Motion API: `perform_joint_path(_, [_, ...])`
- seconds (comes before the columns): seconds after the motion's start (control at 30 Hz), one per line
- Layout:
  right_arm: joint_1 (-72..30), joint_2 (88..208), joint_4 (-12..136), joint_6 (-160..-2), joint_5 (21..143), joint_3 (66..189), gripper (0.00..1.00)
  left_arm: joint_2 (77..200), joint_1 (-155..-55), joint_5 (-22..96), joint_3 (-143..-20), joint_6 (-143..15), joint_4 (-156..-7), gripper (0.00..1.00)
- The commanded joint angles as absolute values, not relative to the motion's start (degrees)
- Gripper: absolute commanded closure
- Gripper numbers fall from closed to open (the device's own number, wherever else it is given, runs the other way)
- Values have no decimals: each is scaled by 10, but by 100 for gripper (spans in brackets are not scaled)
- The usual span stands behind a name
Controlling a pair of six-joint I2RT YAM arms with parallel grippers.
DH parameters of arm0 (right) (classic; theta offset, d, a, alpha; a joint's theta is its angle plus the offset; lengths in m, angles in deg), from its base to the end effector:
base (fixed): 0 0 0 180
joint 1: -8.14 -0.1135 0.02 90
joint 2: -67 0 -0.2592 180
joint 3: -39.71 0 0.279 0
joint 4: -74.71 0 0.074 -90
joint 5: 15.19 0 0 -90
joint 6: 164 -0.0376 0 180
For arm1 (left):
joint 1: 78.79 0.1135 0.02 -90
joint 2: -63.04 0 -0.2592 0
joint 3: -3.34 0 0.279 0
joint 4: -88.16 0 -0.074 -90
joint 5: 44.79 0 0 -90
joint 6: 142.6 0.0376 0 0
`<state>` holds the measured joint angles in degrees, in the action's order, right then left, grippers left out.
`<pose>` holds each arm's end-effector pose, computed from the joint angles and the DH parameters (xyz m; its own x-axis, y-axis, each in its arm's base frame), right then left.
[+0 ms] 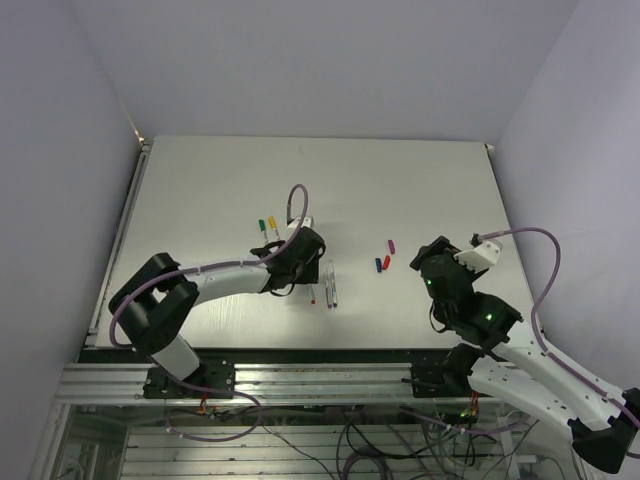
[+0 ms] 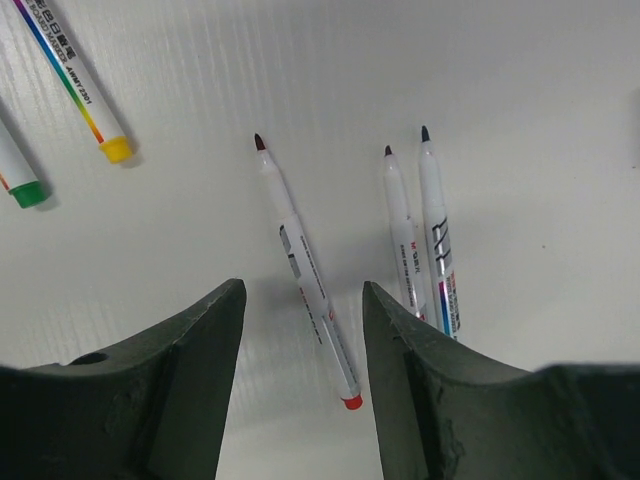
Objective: Insert the pens into the pen caps
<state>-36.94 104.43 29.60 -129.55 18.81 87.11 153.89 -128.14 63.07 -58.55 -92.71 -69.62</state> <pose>0.1398 0.0960 0.2646 -0.1617 0.4909 -0.8561 0.3820 0.8310 0.4044 0.2281 -0.2480 0.1520 -0.7727 -0.0413 -0.6334 0.1295 0.9666 -0.2211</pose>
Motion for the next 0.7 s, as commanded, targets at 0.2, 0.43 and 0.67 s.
perform_joint_path(0.2, [-368, 1038, 307, -1300, 195, 857, 27, 1594, -1287, 644, -621, -931, -680, 42])
perform_joint_path(0.43, [-368, 1027, 305, -1303, 197, 857, 27, 1617, -1287, 645, -647, -915, -621, 43])
perform_joint_path(0.67, [-368, 1016, 309, -1298, 196, 861, 27, 1640, -1287, 621, -668, -885, -547, 43])
